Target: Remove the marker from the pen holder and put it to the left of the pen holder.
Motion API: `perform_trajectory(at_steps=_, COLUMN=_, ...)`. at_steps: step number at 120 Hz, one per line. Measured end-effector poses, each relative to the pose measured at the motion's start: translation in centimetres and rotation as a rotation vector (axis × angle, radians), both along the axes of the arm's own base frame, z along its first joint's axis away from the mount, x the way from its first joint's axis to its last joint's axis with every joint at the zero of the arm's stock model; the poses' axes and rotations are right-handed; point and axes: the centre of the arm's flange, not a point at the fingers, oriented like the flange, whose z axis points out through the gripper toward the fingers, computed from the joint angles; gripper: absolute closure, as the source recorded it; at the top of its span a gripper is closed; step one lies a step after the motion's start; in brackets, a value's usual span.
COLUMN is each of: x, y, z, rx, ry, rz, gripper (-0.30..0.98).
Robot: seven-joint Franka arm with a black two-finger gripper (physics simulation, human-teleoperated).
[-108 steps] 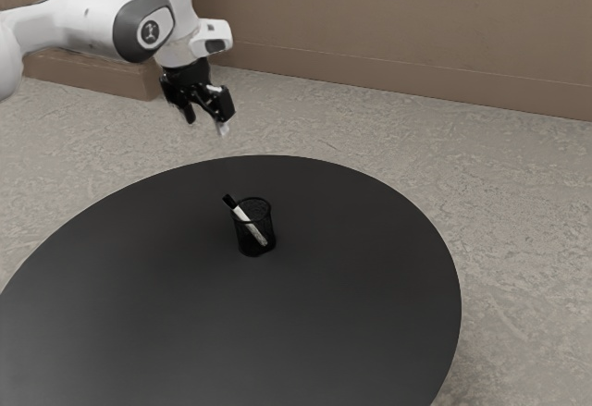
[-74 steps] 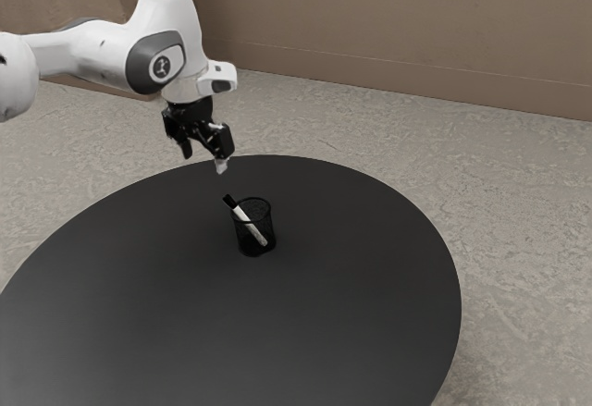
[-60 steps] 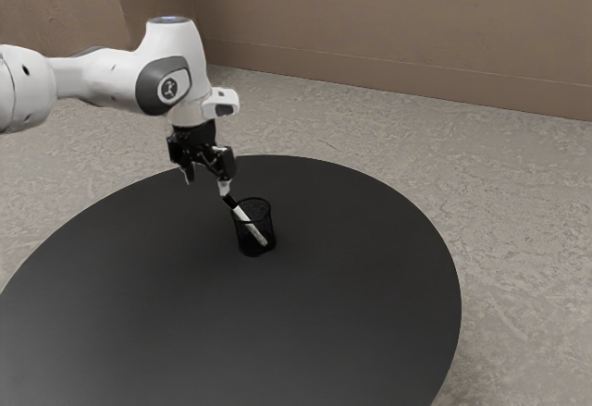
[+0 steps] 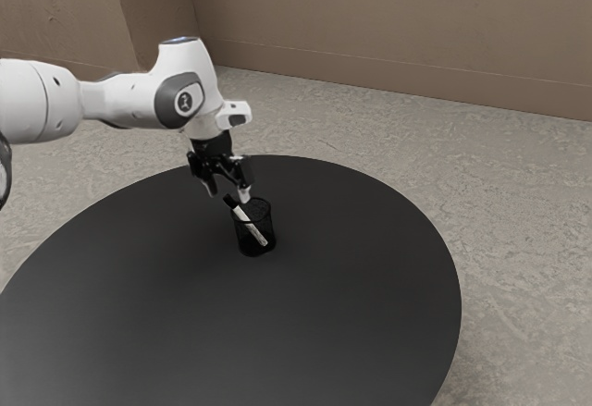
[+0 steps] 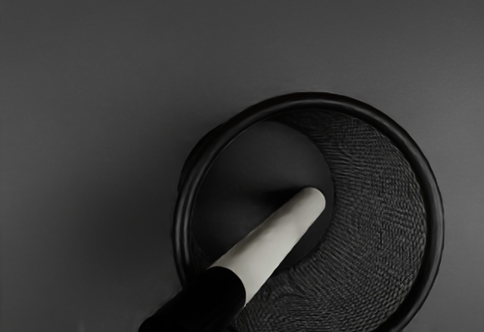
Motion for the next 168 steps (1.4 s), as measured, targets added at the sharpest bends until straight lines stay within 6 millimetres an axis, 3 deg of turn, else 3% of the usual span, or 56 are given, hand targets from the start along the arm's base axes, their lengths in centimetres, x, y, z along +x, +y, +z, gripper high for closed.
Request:
perform_trajectory(at_steps=37, x=0.8, y=1.3, z=-2.5, rx=-0.025, ry=0.02, rz=0.011, gripper=0.06)
perform_trajectory(at_steps=79, x=0.8, y=1.9, z=-2.7, rx=-0.072, ry=0.02, rz=0.037, gripper=0.45)
perform_trajectory(at_steps=129, x=1.1, y=2.7, z=-2.2, rx=-0.117, ry=-0.013, rz=0.085, gripper=0.71)
perform_trajectory(at_steps=168, x=0.9, y=2.6, z=0.5, rx=-0.098, ry=-0.046, rz=0.09, gripper=0.77)
